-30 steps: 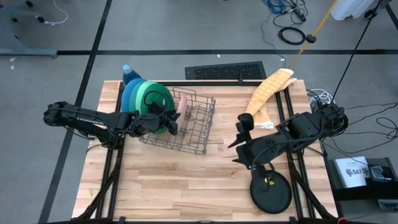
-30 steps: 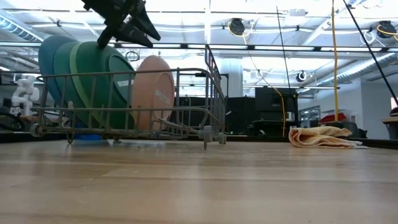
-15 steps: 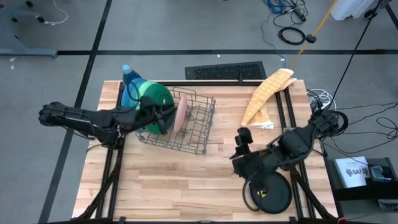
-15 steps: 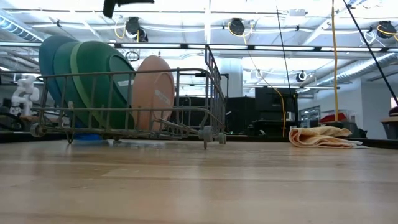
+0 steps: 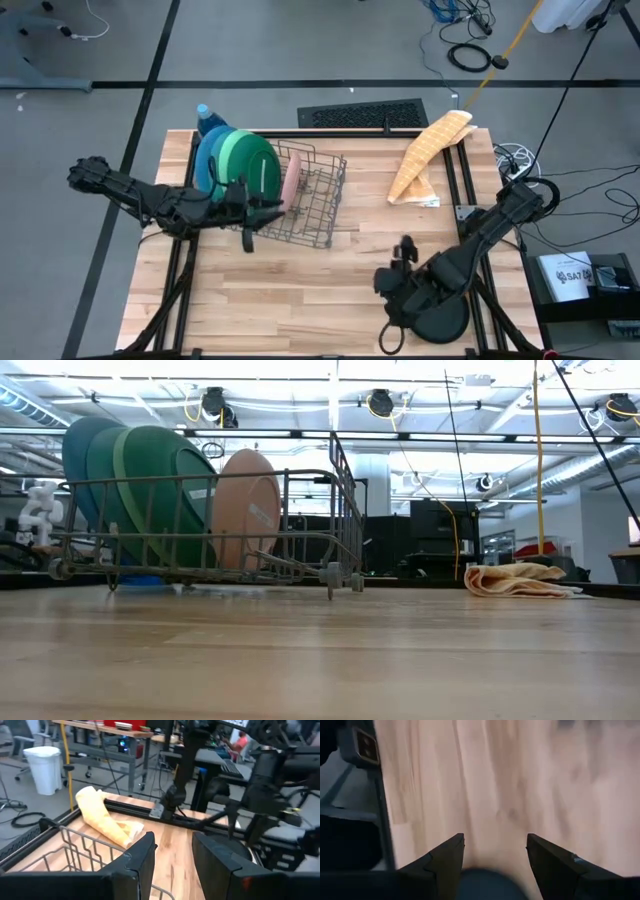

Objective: Sort dishes
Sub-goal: Put the black plate into the dish rack

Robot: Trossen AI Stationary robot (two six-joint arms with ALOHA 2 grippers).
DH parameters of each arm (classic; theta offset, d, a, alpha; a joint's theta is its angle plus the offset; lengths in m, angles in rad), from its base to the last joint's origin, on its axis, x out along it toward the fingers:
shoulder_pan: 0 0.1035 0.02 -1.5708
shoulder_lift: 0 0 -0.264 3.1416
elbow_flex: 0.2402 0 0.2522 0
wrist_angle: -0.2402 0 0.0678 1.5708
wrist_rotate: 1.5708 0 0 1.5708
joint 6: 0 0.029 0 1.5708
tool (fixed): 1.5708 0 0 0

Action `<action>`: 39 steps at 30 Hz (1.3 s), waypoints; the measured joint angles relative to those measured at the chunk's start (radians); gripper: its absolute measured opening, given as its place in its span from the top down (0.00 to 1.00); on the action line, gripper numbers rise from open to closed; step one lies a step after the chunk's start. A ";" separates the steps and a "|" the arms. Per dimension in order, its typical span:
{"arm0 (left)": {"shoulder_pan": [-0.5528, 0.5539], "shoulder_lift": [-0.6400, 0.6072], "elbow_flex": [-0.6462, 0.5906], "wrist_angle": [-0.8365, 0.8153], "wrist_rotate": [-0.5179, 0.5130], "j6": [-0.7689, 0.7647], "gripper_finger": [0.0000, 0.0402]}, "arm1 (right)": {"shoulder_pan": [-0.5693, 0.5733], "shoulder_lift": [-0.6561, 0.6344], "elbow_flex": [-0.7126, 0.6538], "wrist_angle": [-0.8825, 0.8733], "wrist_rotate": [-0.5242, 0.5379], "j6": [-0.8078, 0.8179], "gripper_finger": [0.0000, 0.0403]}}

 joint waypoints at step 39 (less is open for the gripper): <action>-0.023 0.079 0.000 0.034 -0.010 0.026 0.68 | 0.100 0.175 -0.474 0.438 -0.358 0.625 0.70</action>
